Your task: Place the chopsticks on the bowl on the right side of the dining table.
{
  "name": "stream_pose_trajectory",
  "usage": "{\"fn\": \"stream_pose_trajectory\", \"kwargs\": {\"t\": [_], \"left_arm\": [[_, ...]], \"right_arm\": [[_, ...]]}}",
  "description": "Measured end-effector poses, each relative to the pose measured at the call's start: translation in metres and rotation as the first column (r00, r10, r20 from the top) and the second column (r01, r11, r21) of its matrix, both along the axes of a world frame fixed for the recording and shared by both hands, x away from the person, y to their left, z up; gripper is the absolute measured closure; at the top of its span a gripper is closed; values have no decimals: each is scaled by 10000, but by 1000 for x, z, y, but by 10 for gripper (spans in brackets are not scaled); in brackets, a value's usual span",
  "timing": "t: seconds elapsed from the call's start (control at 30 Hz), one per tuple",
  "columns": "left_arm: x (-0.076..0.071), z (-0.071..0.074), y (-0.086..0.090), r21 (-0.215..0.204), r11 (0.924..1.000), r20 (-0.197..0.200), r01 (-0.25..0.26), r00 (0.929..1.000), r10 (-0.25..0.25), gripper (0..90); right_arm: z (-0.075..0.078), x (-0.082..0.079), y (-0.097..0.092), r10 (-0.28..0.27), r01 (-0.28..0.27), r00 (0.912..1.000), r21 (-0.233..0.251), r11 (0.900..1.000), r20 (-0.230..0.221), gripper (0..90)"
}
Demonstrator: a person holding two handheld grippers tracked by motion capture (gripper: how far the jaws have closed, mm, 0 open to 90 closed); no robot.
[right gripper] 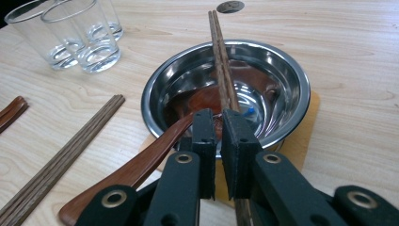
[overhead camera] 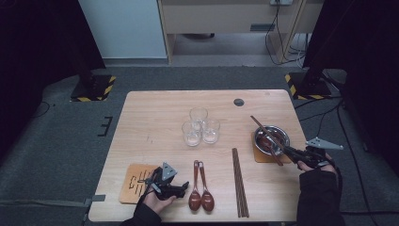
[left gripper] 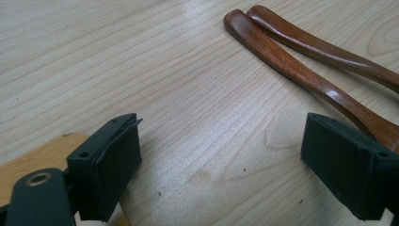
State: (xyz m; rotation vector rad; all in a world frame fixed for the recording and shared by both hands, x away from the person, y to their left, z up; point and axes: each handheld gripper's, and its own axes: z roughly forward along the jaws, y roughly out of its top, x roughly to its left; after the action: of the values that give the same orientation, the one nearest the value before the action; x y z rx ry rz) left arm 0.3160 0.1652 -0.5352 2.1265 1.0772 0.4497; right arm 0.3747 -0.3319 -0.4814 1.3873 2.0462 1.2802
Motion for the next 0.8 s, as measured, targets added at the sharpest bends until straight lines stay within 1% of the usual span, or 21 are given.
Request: {"fn": "stream_pose_trajectory", "kwargs": {"t": [0.2, 0.23, 0.4, 0.57, 0.67, 0.8], "left_arm": [[0, 0, 0, -1, 10000, 1, -1, 10000, 1, 116], [0, 0, 0, -4, 10000, 0, -1, 10000, 1, 116], [0, 0, 0, -4, 10000, 0, 0, 10000, 0, 116], [0, 0, 0, 0, 10000, -1, 4, 10000, -4, 116], [0, 0, 0, 0, 10000, -1, 5, 10000, -5, 116], [0, 0, 0, -1, 10000, -1, 3, 10000, -3, 116]], "right_arm": [[-2, -7, 3, 62, -63, 10000, -93, 9999, -61, 856], [-3, -8, 4, 51, -52, 9999, -52, 10000, -133, 856], [-5, -10, 4, 59, -64, 9997, -224, 9997, -216, 855], [-6, -11, 1, -43, 31, 9994, -326, 9995, -346, 851], [-7, -11, 0, -207, 191, 9988, -359, 9992, -450, 850], [-7, -11, -3, -372, 353, 9983, -420, 9985, -453, 843]]}}
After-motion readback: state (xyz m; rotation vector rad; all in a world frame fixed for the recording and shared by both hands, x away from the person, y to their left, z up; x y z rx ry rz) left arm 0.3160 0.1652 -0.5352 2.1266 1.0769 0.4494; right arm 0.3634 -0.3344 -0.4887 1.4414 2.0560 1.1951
